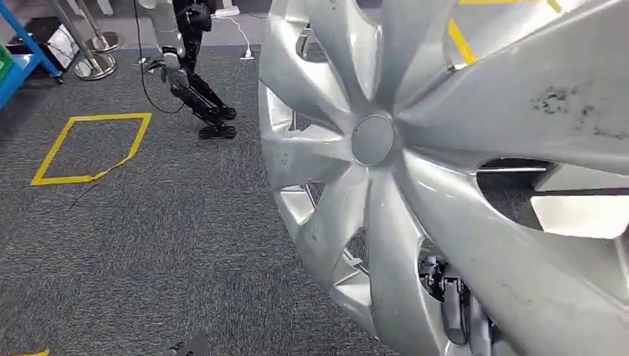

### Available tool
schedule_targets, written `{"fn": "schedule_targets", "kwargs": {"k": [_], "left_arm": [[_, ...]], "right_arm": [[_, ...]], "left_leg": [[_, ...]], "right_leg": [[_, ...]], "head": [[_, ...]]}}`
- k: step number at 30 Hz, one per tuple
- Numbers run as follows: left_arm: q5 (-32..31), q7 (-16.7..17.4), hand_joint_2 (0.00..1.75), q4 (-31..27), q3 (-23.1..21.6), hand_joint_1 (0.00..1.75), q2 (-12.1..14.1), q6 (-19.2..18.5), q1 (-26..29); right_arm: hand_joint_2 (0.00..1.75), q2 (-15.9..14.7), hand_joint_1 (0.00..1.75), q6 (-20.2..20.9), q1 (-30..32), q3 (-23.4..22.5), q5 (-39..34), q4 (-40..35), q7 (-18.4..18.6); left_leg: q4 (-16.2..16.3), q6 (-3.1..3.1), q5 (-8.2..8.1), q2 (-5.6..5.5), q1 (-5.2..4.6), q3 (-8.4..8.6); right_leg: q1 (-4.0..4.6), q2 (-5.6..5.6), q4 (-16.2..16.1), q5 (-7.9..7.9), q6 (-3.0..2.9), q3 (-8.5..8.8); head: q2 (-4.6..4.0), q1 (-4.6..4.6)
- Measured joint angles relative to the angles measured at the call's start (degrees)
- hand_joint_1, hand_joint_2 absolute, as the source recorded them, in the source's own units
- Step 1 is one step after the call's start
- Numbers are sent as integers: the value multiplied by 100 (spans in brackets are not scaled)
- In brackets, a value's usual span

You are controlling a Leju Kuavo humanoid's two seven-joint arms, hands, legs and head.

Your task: Take the parts from the cabinet and place them on the table.

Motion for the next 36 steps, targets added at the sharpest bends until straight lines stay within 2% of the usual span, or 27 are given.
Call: {"fn": "schedule_targets", "kwargs": {"k": [1,2,3,4,6,7,8,9,11,12,14,16,17,19,20,22,23,24,26,27,28,31,32,33,34,35,36], "left_arm": [[-19,0,175,-2,4,0,7,0,-15],[-44,0,175,-4,4,0,7,0,-37],[-50,0,175,-4,7,0,2,-2,-55],[-59,-4,175,-4,9,0,2,-2,-67],[-63,-4,175,2,17,0,0,-28,-62],[-77,-4,175,4,20,0,0,-35,-63],[-87,-4,175,4,22,0,-2,-37,-65],[-98,-4,175,4,24,0,-7,-37,-70],[-101,-4,175,4,26,0,-24,-37,-85],[-101,-4,175,4,26,0,-22,-37,-92],[-103,-4,175,4,37,0,-13,-39,-101],[-111,-4,175,4,37,0,-28,-59,-125],[-111,-4,175,4,37,0,-33,-61,-140],[-114,-4,175,4,37,0,-28,-66,-151],[-114,-4,175,9,39,0,-22,-68,-142],[-114,-4,175,26,39,0,-20,-72,-125],[-114,-4,175,33,39,0,-22,-77,-124],[-114,-4,175,35,39,0,-24,-92,-125],[-114,-4,175,35,42,0,-22,-96,-129],[-111,-4,175,37,48,0,-11,-96,-128],[-109,-4,175,50,57,0,7,-96,-127],[-98,-15,175,59,92,0,13,-92,-122],[-98,-31,175,57,94,0,11,-87,-134],[-98,-44,175,59,96,0,2,-83,-146],[-96,-52,175,59,103,0,-9,-65,-145],[-96,-61,175,63,118,0,-13,-55,-140],[-94,-61,175,74,131,0,-22,-52,-131]], "right_arm": [[175,4,175,15,-6,0,-9,9,0],[175,2,175,26,-6,0,-13,15,0],[175,2,175,35,-25,-4,-18,24,0],[175,2,175,35,-64,-2,-20,37,0],[175,0,175,35,-71,-2,-31,68,0],[175,-6,175,37,-69,-2,-33,81,0],[175,-9,175,37,-69,-2,-33,102,2],[175,-15,175,37,-69,-2,-33,116,2],[175,-20,175,37,-76,-2,-35,120,2],[175,-20,175,37,-86,-2,-35,122,2],[175,-22,175,39,-83,-2,-42,131,0],[175,-24,175,41,-75,-4,-44,135,-2],[175,-22,175,41,-76,-4,-44,135,0],[175,-20,175,41,-78,-4,-41,138,0],[175,-13,175,41,-78,-4,-46,138,0],[175,-13,175,41,-73,-4,-46,149,0],[175,-13,175,41,-72,-4,-40,160,0],[175,-13,175,41,-68,-4,-39,164,2],[175,-13,175,46,-73,-4,-40,164,0],[175,-13,175,50,-75,-4,-44,164,0],[175,-13,175,55,-80,-4,-46,166,0],[175,-13,175,63,-76,-4,-48,175,0],[175,-13,175,65,-84,-4,-48,173,0],[175,-18,175,65,-77,-4,-50,175,0],[175,-22,175,68,-111,0,-55,177,0],[175,-22,175,74,-131,2,-57,179,0],[175,-24,175,87,-127,2,-55,184,0]], "left_leg": [[-48,29,29,73,-14,13],[-194,54,120,169,64,57],[-252,57,154,240,36,84],[-253,86,170,320,27,73],[-248,86,170,500,5,40],[-243,84,172,583,2,25],[-238,79,174,662,3,17],[-232,75,172,731,4,14],[-184,36,148,851,8,9],[-137,-3,123,903,-12,0],[-108,-74,102,970,-44,-17],[-111,-123,121,1058,-19,-9],[-85,-159,85,1070,7,-30],[351,-219,-257,651,64,-187],[798,-238,-501,549,67,-381],[1677,-258,-828,488,67,-798],[1772,-248,-794,485,67,-854],[1566,-215,-615,475,66,-760],[640,-132,-106,366,60,-303],[149,-73,105,155,55,-60],[-2,-31,33,-91,65,10],[-47,-2,55,74,-4,4],[-139,26,107,149,-1,31],[-259,28,188,242,58,81],[-306,67,214,294,43,89],[-306,70,220,387,36,74],[-305,70,219,461,33,66]], "right_leg": [[10,65,-26,32,47,-11],[24,-7,19,15,39,-45],[58,-337,176,-85,13,-158],[59,-520,536,-283,-23,-340],[31,-614,1461,-635,-39,-765],[22,-624,1757,-708,-6,-895],[9,-635,1750,-677,45,-877],[0,-657,1479,-569,106,-703],[-7,-840,357,-230,213,-37],[7,-1060,-41,-224,161,153],[44,-944,-5,-171,45,167],[67,-848,-10,-138,-18,130],[12,-793,-37,-106,-68,147],[8,-708,-38,-81,-118,138],[15,-669,-38,-78,-130,130],[50,-540,-34,-52,-168,101],[60,-475,-31,-50,-168,94],[72,-406,-31,-38,-182,93],[85,-277,-31,-28,-167,106],[80,-222,-31,-19,-154,106],[107,-173,-23,7,-114,71],[21,4,-52,74,-10,2],[53,73,-99,106,36,-4],[54,-155,-3,57,5,-69],[77,-445,225,-103,-16,-192],[69,-562,675,-323,-43,-410],[54,-597,1081,-484,-48,-598]], "head": [[0,0],[0,6],[0,15],[0,28],[0,33],[0,35],[0,35],[0,35],[0,35],[0,37],[0,26],[0,26],[0,28],[0,22],[0,20],[0,22],[0,22],[0,24],[0,24],[0,24],[0,37],[0,0],[0,2],[0,7],[0,31],[0,35],[0,35]]}}
